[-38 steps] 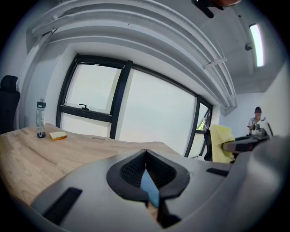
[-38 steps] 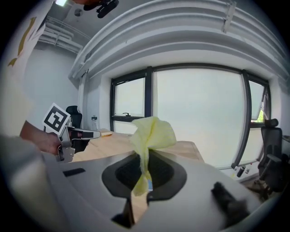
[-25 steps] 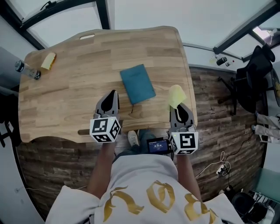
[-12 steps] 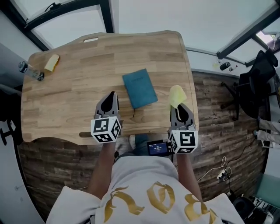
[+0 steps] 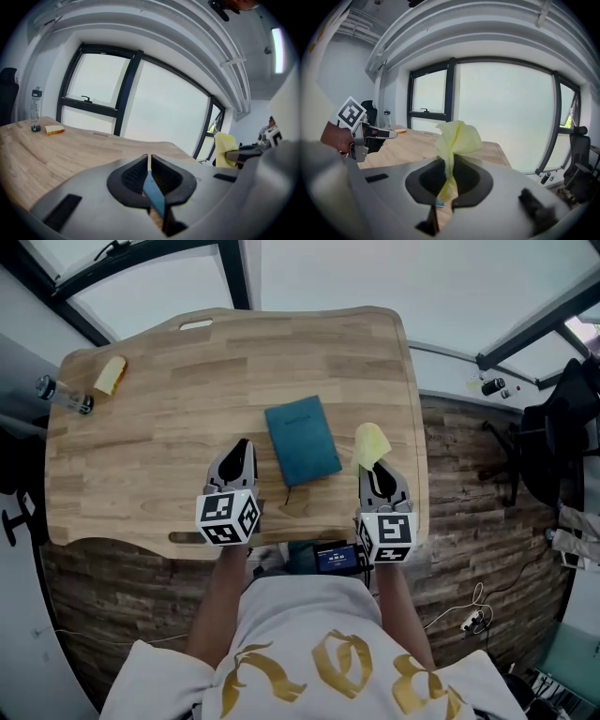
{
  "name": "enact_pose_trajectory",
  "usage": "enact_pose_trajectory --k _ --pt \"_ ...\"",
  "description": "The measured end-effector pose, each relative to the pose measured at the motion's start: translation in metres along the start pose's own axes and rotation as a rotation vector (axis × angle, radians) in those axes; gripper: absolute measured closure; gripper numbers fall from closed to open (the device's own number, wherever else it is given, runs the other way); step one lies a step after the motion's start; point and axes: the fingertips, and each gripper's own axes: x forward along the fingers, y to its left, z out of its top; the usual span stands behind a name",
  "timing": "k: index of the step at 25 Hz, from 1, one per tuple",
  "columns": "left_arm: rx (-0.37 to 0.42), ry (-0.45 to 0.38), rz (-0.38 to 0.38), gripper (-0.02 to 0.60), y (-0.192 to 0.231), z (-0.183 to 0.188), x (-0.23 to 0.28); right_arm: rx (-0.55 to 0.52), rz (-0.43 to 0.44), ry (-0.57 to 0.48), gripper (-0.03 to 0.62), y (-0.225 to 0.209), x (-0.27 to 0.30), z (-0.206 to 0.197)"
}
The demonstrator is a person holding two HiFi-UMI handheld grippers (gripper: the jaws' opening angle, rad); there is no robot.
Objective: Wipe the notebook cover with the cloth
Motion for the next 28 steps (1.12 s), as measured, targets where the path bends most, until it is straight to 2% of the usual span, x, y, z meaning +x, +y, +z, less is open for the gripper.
enact_pose_trajectory --k 9,15,18,25,28 --pt "-0.036 0.124 0.010 0.566 0.019 -0.035 0.039 -0.011 0.053 0.093 0.556 -0.008 0.060 -0.018" --pt "-0.085 0.242 -0.033 0.563 0.015 -0.069 0.063 -0.027 0.087 0.164 0.556 -0.008 0.095 -0.032" --pt "-0.122 0.312 -0.065 0.481 0.013 -0.086 0.073 -0.031 0.107 0.183 0.556 -0.005 0.112 -0.037" --pt "-0.172 0.423 -0.090 0.463 0.014 -0.112 0.093 -0.052 0.151 0.236 0.556 0.000 0.145 -0.048" --pt "-0.166 0.469 -0.097 0.463 0.015 -0.120 0.099 -0.064 0.172 0.250 0.556 0.002 0.158 -0.049"
